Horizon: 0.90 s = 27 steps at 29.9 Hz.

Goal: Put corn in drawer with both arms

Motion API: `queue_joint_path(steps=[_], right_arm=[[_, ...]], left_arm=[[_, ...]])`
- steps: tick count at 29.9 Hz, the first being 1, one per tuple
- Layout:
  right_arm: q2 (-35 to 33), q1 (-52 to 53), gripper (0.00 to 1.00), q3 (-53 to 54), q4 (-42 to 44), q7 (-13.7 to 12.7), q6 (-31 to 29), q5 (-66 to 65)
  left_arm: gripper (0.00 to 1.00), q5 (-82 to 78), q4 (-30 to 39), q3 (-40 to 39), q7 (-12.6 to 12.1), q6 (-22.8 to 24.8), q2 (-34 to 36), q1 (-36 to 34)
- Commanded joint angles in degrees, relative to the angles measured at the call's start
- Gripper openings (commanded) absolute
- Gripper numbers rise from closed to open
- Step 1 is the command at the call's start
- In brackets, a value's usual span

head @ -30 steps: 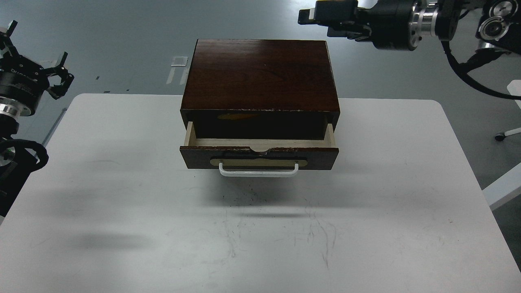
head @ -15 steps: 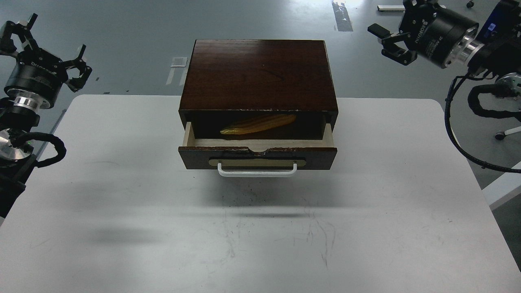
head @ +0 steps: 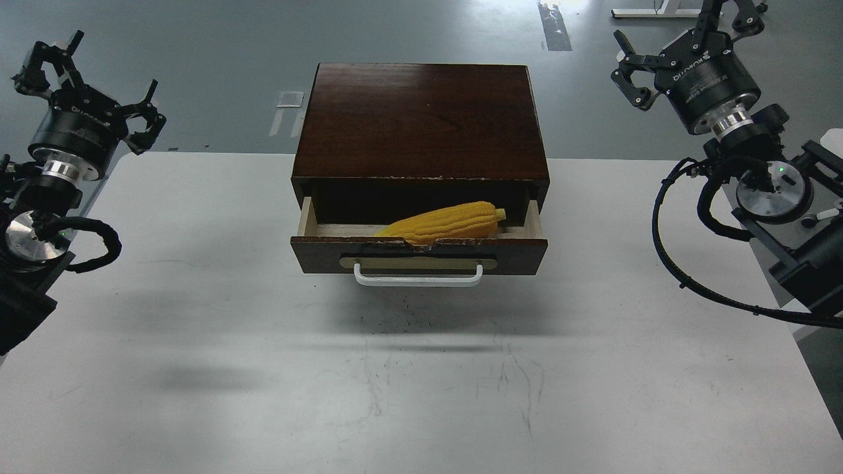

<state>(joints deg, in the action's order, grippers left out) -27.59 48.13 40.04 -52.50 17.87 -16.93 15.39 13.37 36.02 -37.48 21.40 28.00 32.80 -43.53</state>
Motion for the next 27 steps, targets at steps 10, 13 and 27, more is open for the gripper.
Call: queue_joint_path(steps=[10, 13, 27], right_arm=[[3.60, -4.88, 1.00, 4.34, 7.41, -0.38, -4.69, 0.60], [3.60, -6.47, 1.00, 4.25, 7.94, -0.56, -6.88, 4.29], [3.33, -7.87, 1.00, 3.46, 7.94, 0.32, -10.05, 4.83]], left_arm=[[0.99, 0.17, -0.08, -0.05, -0.39, 0.00, -1.95, 0.20], [0.99, 0.17, -0.08, -0.05, -0.48, 0.00, -2.21, 0.11], [0.99, 0.08, -1.92, -0.05, -0.48, 0.00, -3.97, 0.20]])
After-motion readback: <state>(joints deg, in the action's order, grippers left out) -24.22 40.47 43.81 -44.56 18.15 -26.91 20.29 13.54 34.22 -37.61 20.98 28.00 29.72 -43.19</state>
